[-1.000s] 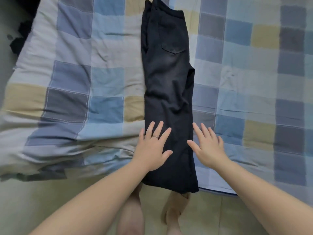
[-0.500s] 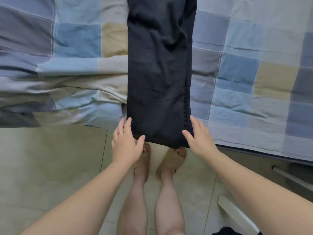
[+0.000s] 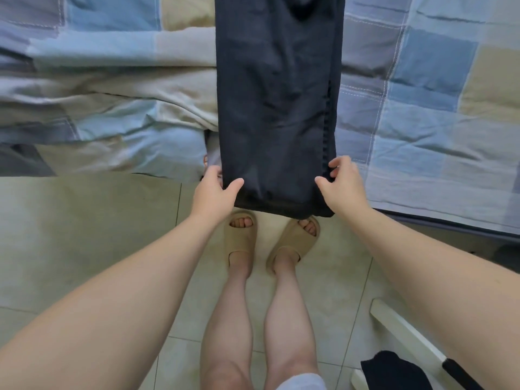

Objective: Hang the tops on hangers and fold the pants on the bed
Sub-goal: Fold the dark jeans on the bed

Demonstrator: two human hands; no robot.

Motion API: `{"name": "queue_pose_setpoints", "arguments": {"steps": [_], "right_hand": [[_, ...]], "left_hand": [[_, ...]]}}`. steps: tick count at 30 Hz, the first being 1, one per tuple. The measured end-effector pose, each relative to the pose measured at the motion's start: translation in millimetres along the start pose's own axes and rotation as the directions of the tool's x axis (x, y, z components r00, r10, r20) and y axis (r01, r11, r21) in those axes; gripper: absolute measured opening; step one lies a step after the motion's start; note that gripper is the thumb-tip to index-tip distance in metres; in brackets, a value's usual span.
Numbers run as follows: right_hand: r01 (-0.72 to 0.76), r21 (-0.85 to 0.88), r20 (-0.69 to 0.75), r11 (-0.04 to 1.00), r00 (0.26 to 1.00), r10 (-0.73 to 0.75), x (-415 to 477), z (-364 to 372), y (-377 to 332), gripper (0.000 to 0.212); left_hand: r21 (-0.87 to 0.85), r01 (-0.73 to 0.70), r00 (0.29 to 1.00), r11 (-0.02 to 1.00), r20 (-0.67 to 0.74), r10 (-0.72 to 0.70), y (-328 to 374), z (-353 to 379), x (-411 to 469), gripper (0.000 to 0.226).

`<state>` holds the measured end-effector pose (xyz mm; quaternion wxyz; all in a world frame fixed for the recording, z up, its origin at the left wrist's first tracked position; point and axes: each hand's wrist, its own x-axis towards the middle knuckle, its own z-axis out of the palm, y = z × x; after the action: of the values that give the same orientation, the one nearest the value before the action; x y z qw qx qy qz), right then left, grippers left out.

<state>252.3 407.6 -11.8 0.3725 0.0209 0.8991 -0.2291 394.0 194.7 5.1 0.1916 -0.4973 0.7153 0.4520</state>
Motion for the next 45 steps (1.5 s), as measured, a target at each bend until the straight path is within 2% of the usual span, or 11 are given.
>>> {"name": "queue_pose_setpoints", "arguments": {"steps": [3, 7, 12, 16, 22, 27, 32, 35, 38, 41, 45], "right_hand": [[-0.039, 0.013, 0.122, 0.999, 0.992, 0.037, -3.0, 2.1, -2.0, 0.057], [-0.116, 0.102, 0.133, 0.988, 0.986, 0.102, -5.8, 4.2, -8.6, 0.087], [-0.309, 0.364, 0.309, 0.879, 0.930, 0.199, -4.5, -7.0, -5.5, 0.068], [-0.310, 0.348, 0.354, 0.885, 0.917, 0.182, -6.8, -12.6, 4.5, 0.071], [-0.329, 0.393, 0.386, 0.859, 0.906, 0.170, -6.2, -7.4, 2.3, 0.076], [-0.539, 0.497, 0.621, 0.680, 0.768, 0.156, -2.0, -15.0, 2.6, 0.041], [-0.413, 0.528, 0.489, 0.742, 0.862, 0.132, -6.5, -19.1, 1.4, 0.012], [-0.281, 0.570, 0.255, 0.772, 0.954, 0.158, -12.4, -27.9, 14.3, 0.008], [-0.146, 0.377, 0.067, 0.915, 0.989, 0.130, -15.3, -31.5, 31.7, 0.010], [-0.167, 0.183, 0.072, 0.969, 0.985, 0.156, -9.2, -22.6, 40.5, 0.026], [-0.199, 0.313, 0.164, 0.929, 0.974, 0.153, -3.6, -14.0, 39.9, 0.044]], "left_hand": [[0.034, -0.012, 0.989, 0.999, 0.147, 0.007, 12.0, -7.3, -2.4, 0.013], [-0.180, 0.196, 0.964, 0.964, 0.218, -0.155, 26.6, -11.2, -13.3, 0.015], [-0.270, 0.238, 0.948, 0.933, 0.275, -0.162, 26.2, -10.9, -29.2, 0.018], [-0.333, 0.334, 0.916, 0.882, 0.335, -0.220, 27.0, -4.0, -37.3, 0.014], [-0.324, 0.534, 0.758, 0.781, 0.593, -0.272, 37.2, -9.8, -45.6, 0.013], [-0.275, 0.575, 0.696, 0.771, 0.659, -0.285, 37.9, -16.3, -44.3, 0.007], [-0.269, 0.585, 0.726, 0.765, 0.595, -0.345, 38.4, -11.0, -43.6, 0.016], [-0.247, 0.486, 0.822, 0.838, 0.454, -0.342, 34.1, 6.9, -43.5, 0.027], [-0.087, 0.322, 0.916, 0.943, 0.283, -0.286, 30.7, 28.9, -39.1, 0.022], [0.094, 0.200, 0.980, 0.975, -0.027, -0.198, 28.2, 46.6, -27.6, 0.020], [-0.025, 0.132, 0.970, 0.991, -0.202, -0.134, 32.7, 53.4, -13.5, 0.051]]}}
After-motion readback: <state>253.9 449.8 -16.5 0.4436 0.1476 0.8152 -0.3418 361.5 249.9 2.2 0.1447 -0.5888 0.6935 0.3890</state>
